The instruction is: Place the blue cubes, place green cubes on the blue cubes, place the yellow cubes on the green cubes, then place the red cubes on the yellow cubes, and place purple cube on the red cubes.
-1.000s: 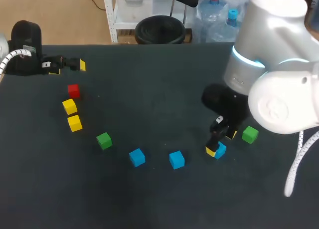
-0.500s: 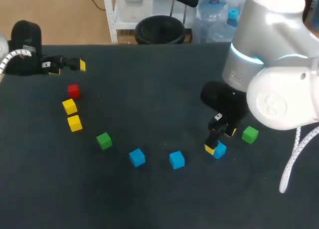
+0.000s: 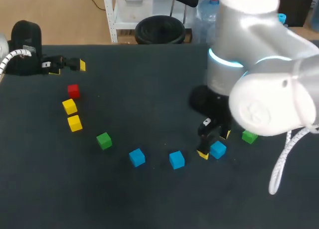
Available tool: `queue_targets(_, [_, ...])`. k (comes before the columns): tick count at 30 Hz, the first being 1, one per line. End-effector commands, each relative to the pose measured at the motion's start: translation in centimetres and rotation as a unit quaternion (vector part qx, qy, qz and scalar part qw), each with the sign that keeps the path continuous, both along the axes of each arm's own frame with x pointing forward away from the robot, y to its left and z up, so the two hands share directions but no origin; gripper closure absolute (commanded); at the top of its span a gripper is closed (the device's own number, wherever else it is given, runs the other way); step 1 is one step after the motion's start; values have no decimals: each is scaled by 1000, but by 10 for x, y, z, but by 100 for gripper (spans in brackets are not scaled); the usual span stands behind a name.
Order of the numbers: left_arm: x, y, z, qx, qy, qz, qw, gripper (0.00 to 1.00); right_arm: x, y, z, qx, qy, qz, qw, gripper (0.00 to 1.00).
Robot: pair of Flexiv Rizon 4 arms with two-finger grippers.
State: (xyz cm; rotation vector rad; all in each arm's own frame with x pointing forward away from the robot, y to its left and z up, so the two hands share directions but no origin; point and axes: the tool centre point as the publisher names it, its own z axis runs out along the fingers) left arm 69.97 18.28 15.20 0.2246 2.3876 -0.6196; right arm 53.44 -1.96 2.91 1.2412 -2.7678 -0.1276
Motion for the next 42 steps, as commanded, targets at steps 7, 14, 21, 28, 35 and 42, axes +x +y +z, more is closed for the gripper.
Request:
queue_targets(7, [0,2,-2,-5,-3,-3,1000,0,-8,-12,-6,-35,-43,-21,998,0])
queue_targets(14, [0,2,-2,-5,-3,-3,1000,0,-5,-21,-11,-33,-50,-34,998,0])
queue_targets(21, [0,2,-2,-5,-3,-3,1000,0,2,-19,-17,-17,-50,-32,998,0])
queue_targets(28, [0,2,-2,-5,-3,-3,1000,0,6,-19,-27,-13,-46,-31,998,0])
queue_targets(35, [0,2,-2,-5,-3,-3,1000,0,8,-16,-25,-14,-53,-27,998,51])
queue_targets(42, [0,2,-2,-5,-3,-3,1000,0,9,-16,-26,-16,-55,-24,998,75])
